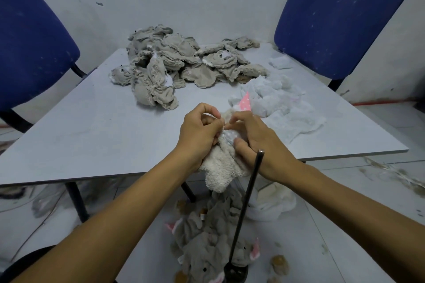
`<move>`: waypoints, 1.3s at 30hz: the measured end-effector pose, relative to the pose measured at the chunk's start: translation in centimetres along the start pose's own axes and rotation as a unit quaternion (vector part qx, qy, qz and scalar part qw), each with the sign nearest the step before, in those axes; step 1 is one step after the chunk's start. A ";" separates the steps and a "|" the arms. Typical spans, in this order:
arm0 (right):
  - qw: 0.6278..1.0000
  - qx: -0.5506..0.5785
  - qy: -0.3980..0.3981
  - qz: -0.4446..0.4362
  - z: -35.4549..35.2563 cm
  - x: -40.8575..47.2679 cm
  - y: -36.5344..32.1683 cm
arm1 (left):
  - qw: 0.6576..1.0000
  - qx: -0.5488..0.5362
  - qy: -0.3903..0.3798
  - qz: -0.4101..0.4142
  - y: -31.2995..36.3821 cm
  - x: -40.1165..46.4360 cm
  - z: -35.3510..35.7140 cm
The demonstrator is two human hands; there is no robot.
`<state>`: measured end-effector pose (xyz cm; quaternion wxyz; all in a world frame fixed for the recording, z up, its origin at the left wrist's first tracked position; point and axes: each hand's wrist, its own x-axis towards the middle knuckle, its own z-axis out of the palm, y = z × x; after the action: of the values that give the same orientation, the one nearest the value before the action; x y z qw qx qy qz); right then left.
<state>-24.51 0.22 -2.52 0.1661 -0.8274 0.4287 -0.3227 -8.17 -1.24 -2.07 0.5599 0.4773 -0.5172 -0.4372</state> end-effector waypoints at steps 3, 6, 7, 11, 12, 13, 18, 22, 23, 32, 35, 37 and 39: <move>0.999 -0.012 0.045 0.018 0.4 0.1 0.1 | 1.000 -0.002 -0.006 0.013 0.1 -0.1 0.1; 0.990 0.025 0.136 0.000 0.5 0.0 0.1 | 1.000 0.000 -0.019 0.021 0.2 -0.1 0.3; 0.987 0.048 0.154 0.002 0.3 0.1 0.2 | 1.000 0.001 -0.021 0.020 0.2 -0.1 0.3; 0.988 0.121 0.085 0.032 -0.2 0.0 0.3 | 1.000 0.007 -0.006 0.025 0.0 0.2 0.1; 0.990 0.126 0.058 0.034 -0.2 -0.1 0.2 | 0.999 0.013 -0.001 0.029 0.0 0.3 0.1; 0.994 0.105 0.037 0.021 -0.2 -0.2 0.0 | 0.999 0.025 0.005 0.035 0.0 0.4 0.0; 0.999 -0.019 -0.010 -0.045 0.4 0.0 -0.2 | 0.989 0.125 -0.004 0.075 0.2 0.7 -0.3; 0.991 0.097 0.084 0.044 0.1 0.7 0.1 | 0.969 0.217 -0.044 0.111 0.2 0.7 -0.5; 0.987 0.108 0.109 0.052 0.0 0.8 0.3 | 0.965 0.230 -0.046 0.114 0.2 0.7 -0.3; 1.000 0.010 0.012 0.023 -0.1 0.8 0.2 | 0.970 0.220 -0.041 0.097 0.4 0.7 -0.1; 0.997 -0.065 -0.034 0.020 0.3 0.9 0.1 | 0.966 0.232 -0.050 0.103 0.6 0.5 0.3; 0.997 -0.066 -0.045 0.024 0.3 1.0 0.0 | 0.961 0.243 -0.059 0.115 0.7 0.5 0.3; 0.999 -0.039 -0.032 0.018 0.1 0.7 -0.1 | 0.960 0.246 -0.056 0.120 0.6 0.6 0.0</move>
<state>-24.04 -0.30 -2.26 0.1527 -0.8356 0.4500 -0.2755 -8.12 -1.69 -1.35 0.4437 0.5096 -0.6927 -0.2520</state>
